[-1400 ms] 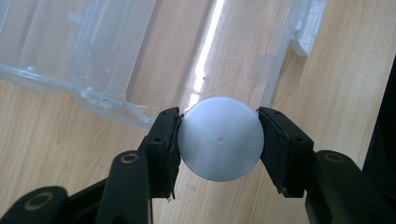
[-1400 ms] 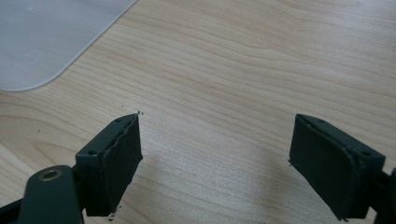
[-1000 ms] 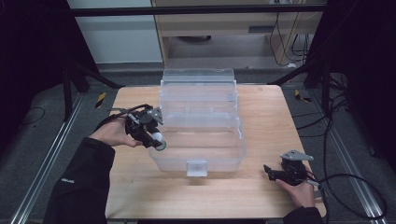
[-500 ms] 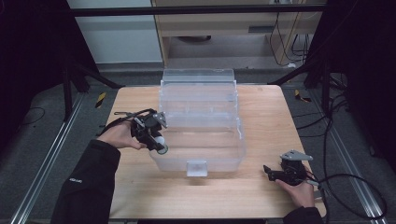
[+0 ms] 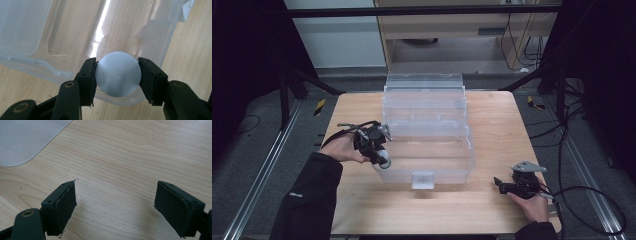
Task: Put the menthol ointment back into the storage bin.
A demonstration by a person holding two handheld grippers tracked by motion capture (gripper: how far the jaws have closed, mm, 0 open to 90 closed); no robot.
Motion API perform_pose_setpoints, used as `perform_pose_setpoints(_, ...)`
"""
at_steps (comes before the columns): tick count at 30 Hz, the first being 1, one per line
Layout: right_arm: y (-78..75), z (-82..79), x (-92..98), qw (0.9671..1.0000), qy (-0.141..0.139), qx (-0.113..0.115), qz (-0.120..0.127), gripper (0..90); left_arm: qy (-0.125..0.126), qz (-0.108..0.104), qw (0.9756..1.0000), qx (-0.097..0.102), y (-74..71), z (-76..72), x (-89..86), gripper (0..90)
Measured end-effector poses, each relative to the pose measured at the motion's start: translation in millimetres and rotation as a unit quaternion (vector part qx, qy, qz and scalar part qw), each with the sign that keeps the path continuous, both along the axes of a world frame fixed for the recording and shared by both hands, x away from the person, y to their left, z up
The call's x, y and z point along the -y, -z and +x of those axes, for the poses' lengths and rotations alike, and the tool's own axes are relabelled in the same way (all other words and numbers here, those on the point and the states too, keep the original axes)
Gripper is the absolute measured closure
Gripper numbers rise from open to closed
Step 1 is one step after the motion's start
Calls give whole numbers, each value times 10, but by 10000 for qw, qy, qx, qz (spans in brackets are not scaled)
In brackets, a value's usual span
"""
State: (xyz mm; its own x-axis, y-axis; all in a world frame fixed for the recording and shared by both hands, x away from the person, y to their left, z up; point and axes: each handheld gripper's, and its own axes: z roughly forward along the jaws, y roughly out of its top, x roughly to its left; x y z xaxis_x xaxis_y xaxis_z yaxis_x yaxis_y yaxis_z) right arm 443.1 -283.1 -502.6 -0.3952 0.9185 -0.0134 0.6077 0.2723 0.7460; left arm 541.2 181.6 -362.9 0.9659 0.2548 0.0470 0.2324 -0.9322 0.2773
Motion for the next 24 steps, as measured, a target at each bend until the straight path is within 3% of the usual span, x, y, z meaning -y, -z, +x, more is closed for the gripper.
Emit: perform_pose_setpoints(24,10,7,-3,10000,-26,-7,-37,173,-77,175,9997,-125,188,48,-10,503)
